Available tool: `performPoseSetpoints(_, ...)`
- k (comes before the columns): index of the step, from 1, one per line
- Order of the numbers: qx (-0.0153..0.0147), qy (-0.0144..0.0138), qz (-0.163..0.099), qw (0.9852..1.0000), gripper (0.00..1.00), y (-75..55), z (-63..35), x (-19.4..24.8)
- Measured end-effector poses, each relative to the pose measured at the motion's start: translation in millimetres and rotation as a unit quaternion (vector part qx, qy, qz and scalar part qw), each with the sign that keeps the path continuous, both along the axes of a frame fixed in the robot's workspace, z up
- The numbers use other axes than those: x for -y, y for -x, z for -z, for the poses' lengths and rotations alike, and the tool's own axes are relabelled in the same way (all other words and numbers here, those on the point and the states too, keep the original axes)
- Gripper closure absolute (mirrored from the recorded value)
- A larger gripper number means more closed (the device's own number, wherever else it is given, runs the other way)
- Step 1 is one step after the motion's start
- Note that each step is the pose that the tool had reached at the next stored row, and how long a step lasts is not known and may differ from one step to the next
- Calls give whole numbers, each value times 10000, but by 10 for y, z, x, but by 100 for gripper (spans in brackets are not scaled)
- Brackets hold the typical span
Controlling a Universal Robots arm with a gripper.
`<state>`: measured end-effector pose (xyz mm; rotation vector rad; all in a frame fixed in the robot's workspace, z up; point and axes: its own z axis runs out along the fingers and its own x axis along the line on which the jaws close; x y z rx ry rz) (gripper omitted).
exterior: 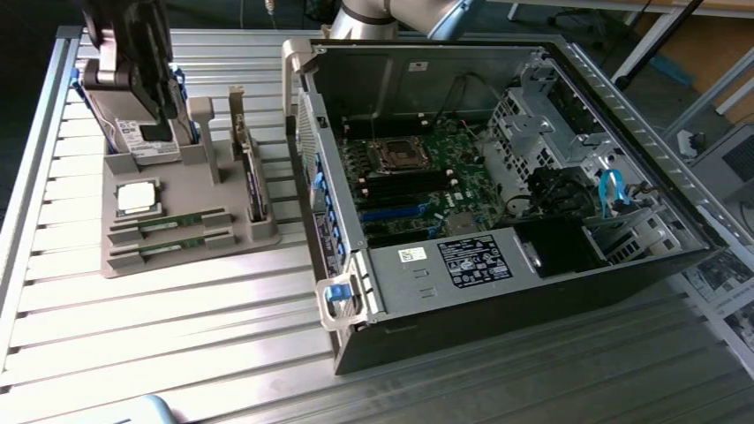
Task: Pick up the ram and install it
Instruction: 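Pick up the ram and move it above insertion slot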
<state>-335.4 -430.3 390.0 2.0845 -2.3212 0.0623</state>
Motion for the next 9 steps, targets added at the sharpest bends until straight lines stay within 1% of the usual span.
performPoseSetpoints(9,0,0,0,10000,64,0,48,0)
